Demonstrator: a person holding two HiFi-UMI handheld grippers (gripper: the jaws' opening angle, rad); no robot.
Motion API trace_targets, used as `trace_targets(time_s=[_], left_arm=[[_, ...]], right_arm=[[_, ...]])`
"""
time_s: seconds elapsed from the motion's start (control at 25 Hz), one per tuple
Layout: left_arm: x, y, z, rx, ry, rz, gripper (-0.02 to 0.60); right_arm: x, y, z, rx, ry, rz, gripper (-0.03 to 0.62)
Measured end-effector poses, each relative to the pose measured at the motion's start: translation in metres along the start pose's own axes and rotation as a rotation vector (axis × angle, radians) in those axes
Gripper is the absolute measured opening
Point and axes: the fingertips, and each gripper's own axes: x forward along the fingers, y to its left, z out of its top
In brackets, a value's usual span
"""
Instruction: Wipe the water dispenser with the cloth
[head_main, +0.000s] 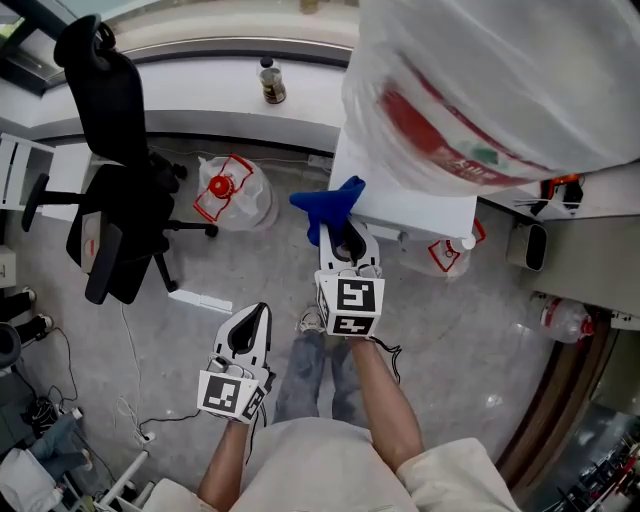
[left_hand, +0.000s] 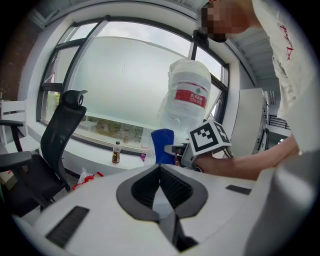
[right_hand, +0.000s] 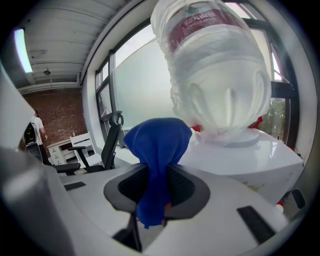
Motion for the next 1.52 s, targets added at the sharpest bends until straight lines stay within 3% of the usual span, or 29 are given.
trace_targets(time_s=[0.36,1.04,1.52], left_arm=[[0.001,-0.010,-0.019,0.011,0.027,-0.056,0.011],[0.022,-0.084,-0.042,0.043,0.039,-0.172,0.011],[0.037,-0.130,-0.069,0.034,0.065,-0.207,0.011]], right_arm=[[-0.023,-0.026,-0.038,0.014,0.028,-0.053,0.107],[-0.110,-0.198,-0.081,0.080,0.034,-0.341,0.107],[-0.128,-0.241,-0.103,0.083,0.032,-0.352,0.107]])
